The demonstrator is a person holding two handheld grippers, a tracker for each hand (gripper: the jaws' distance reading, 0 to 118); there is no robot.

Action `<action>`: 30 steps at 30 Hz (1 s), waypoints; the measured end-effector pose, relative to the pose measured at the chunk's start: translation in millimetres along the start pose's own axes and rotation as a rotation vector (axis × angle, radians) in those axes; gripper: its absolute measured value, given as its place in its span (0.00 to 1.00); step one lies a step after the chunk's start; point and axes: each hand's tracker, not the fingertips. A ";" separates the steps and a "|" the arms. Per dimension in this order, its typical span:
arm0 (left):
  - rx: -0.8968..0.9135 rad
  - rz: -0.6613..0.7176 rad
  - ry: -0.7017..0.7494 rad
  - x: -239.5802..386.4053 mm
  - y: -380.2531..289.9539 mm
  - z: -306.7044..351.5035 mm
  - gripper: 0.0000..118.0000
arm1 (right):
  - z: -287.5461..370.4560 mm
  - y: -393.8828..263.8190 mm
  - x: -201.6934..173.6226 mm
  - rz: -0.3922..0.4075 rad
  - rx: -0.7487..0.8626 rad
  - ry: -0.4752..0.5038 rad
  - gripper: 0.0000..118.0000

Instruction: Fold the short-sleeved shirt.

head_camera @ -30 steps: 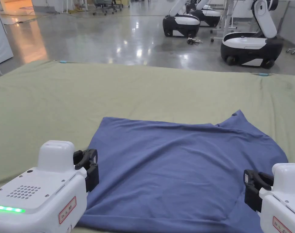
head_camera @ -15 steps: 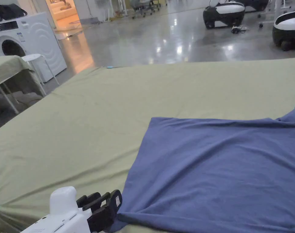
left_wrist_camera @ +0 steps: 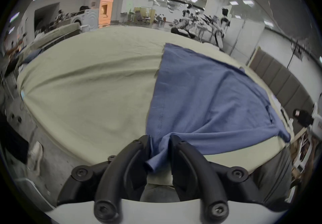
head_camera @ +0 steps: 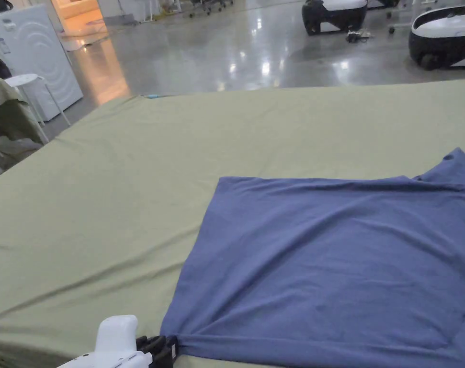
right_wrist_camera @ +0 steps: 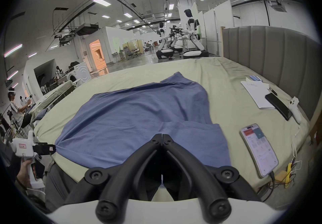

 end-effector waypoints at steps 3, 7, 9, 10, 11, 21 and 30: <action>-0.019 -0.075 0.036 13.3 -0.1 -4.3 0.13 | 13.2 -2.7 13.9 -0.023 -0.011 -0.051 0.00; -0.029 -0.156 0.081 25.0 -0.9 -7.3 0.12 | 25.6 -4.2 39.1 -0.030 -0.028 -0.166 0.20; -0.034 -0.171 0.092 30.0 -1.2 -7.5 0.13 | 19.6 -10.0 56.6 0.008 -0.120 -0.210 0.60; -0.033 -0.176 0.096 33.4 0.1 -4.5 0.13 | 19.2 -13.9 59.2 0.029 -0.127 -0.228 0.64; -0.033 -0.181 0.099 35.1 -0.2 -4.2 0.13 | 18.6 -18.1 61.8 0.018 -0.131 -0.222 0.63; -0.030 -0.159 0.092 42.7 5.3 4.0 0.13 | -22.1 -46.0 94.5 -0.126 -0.337 -0.191 0.38; 0.101 -0.001 -0.009 37.7 30.9 32.7 0.09 | -9.2 -20.3 75.3 -0.037 -0.198 -0.156 0.05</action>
